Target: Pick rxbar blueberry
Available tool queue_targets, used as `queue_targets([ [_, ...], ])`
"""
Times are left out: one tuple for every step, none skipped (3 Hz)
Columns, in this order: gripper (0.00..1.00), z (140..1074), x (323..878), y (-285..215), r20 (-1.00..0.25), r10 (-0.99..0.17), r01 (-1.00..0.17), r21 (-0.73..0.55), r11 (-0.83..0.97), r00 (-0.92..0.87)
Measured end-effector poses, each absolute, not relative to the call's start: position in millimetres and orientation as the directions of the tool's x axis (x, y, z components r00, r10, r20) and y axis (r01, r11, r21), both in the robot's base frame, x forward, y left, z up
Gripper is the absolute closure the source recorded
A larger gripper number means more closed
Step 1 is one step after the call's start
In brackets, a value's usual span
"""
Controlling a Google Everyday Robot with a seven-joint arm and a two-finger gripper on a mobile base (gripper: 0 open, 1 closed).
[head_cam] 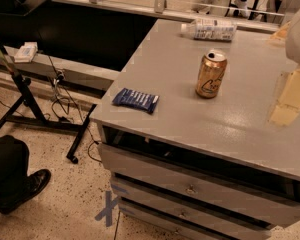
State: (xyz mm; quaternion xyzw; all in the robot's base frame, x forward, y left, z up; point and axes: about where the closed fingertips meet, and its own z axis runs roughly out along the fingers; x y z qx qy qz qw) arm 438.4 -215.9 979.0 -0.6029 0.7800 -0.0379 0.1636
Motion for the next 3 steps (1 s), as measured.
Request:
queue_targets([
  [0.0, 979, 438, -216, -0.21, -0.953, -0.928, -0.256, 0.27, -0.22],
  [0.0, 969, 447, -187, -0.288, -0.937, -0.932, -0.239, 0.272, -0.2],
  [0.0, 951, 461, -130, -0.403, -0.899, -0.945, -0.191, 0.266, -0.171],
])
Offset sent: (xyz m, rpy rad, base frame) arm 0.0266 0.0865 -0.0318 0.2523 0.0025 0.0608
